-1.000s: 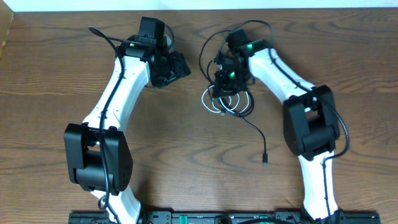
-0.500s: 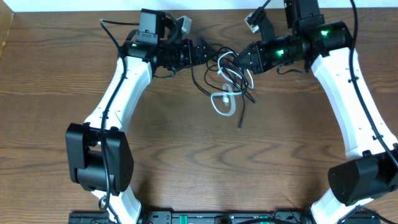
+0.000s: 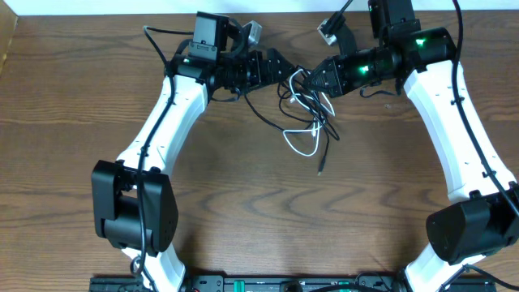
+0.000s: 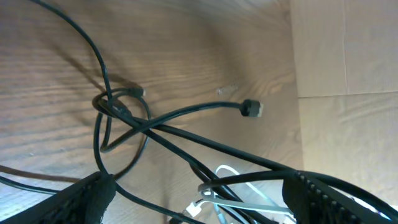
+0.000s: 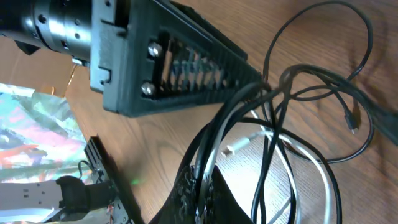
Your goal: Untangle cables
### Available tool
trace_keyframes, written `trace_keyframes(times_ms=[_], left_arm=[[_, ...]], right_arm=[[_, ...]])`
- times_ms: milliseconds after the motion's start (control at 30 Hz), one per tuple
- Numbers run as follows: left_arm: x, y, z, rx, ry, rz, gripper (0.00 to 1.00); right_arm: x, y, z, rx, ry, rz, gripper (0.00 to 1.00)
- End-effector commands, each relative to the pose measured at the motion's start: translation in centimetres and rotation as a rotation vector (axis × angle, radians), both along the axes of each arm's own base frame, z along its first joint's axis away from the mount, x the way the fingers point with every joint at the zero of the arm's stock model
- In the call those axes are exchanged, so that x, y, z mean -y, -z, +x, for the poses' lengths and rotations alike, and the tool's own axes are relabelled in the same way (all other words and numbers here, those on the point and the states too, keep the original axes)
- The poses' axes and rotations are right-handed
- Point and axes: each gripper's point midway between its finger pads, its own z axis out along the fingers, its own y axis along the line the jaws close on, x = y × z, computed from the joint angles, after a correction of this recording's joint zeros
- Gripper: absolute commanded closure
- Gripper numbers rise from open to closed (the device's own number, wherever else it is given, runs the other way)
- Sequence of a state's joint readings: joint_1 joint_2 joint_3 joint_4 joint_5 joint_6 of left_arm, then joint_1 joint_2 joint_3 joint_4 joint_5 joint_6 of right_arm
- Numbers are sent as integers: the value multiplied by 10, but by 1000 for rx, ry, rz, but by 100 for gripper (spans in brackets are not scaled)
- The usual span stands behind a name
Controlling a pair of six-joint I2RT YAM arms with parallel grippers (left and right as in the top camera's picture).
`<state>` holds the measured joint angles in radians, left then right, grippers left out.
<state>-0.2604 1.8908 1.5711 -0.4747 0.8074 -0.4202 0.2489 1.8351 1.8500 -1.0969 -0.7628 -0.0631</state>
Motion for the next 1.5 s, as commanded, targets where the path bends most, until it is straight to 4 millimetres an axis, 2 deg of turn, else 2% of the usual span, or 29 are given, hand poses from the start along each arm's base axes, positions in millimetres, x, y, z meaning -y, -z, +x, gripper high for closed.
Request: trace_keyframes(times_ms=[0,133,267,400,567,867,1033,1200,1433,1467], left_arm=[[14,28,-7,-110,15,-7,9],[17,64,-1,-219,-25,-4,9],[24,81,10,-240,-40,-36,9],[37,76,20,-199,-12,-112,9],[42,63,34,-153,-30,-163,9],[54,36,40,-88,16,-268,8],[64,34,33,-72,58,-272,8],[90,35,15,-46,133,-261,8],[114,57,7,-60,120,-199,15],[117,61,5,-64,121,-192,19]], right_arm=[[-4,-6,-3,19,-34,29,99],[-4,-5,-4,19,-38,27,99],[-4,-5,-4,19,-38,27,99],[-4,-5,-5,14,-38,25,99],[-3,-4,-4,14,-36,22,99],[-3,-4,-4,14,-37,22,99],[-3,-4,-4,14,-37,22,99],[-4,-4,-4,14,-37,23,99],[-4,-5,-5,13,-39,26,99],[-5,-5,-5,13,-42,32,99]])
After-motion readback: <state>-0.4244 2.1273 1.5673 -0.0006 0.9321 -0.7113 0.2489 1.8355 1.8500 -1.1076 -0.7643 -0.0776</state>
